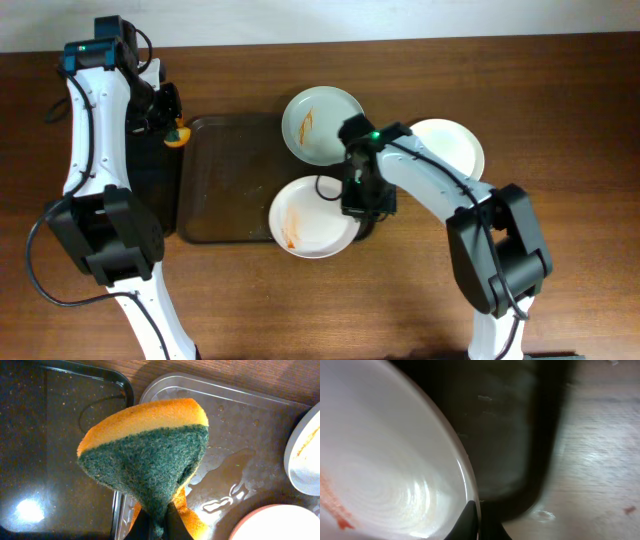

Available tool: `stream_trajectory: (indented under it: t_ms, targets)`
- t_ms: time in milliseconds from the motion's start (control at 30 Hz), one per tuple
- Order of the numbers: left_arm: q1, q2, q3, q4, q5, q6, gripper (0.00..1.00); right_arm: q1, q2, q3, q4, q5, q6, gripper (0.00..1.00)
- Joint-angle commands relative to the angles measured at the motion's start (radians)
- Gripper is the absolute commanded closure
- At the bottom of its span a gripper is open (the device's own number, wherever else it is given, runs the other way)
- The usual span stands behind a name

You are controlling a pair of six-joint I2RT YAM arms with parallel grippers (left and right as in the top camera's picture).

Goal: Clean dirty plates on tray and stack at the side
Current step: 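Move right gripper back and grip the bottom-right plate rim, then scrub the held plate with the sponge in the left gripper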

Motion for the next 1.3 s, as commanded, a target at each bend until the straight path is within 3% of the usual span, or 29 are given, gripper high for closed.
stream_trajectory:
  t_ms: [0, 167, 467, 633, 700, 933, 1133, 1267]
  targets:
    - [0.004, -0.002, 0.019, 0.006, -0.004, 0.019, 0.99, 0.1, -0.014, 0.085, 0.091, 0.061, -0.017, 0.96]
    - [0.004, -0.002, 0.019, 0.011, -0.004, 0.019, 0.99, 0.195, 0.026, 0.086, 0.338, 0.156, -0.005, 0.96]
    - [0.004, -0.002, 0.019, 0.014, -0.003, 0.019, 0.99, 0.213, 0.093, 0.086, 0.446, 0.154, -0.004, 0.95]
    - [0.004, -0.002, 0.019, 0.013, -0.003, 0.019, 0.99, 0.212, 0.116, 0.086, 0.492, 0.154, 0.021, 0.74]
    - [0.004, -0.002, 0.019, 0.013, -0.003, 0.019, 0.99, 0.208, 0.123, 0.086, 0.496, 0.152, 0.017, 0.73]
    - [0.004, -0.002, 0.017, 0.013, -0.003, 0.019, 0.99, 0.143, 0.125, 0.103, 0.492, -0.018, -0.216, 0.72]
    - [0.003, -0.002, 0.017, 0.013, -0.003, 0.019, 0.99, 0.128, 0.17, 0.118, 0.492, -0.085, -0.227, 0.74]
    - [-0.013, -0.002, 0.017, 0.012, -0.003, 0.019, 0.99, 0.129, 0.184, 0.12, 0.499, -0.085, -0.206, 0.81]
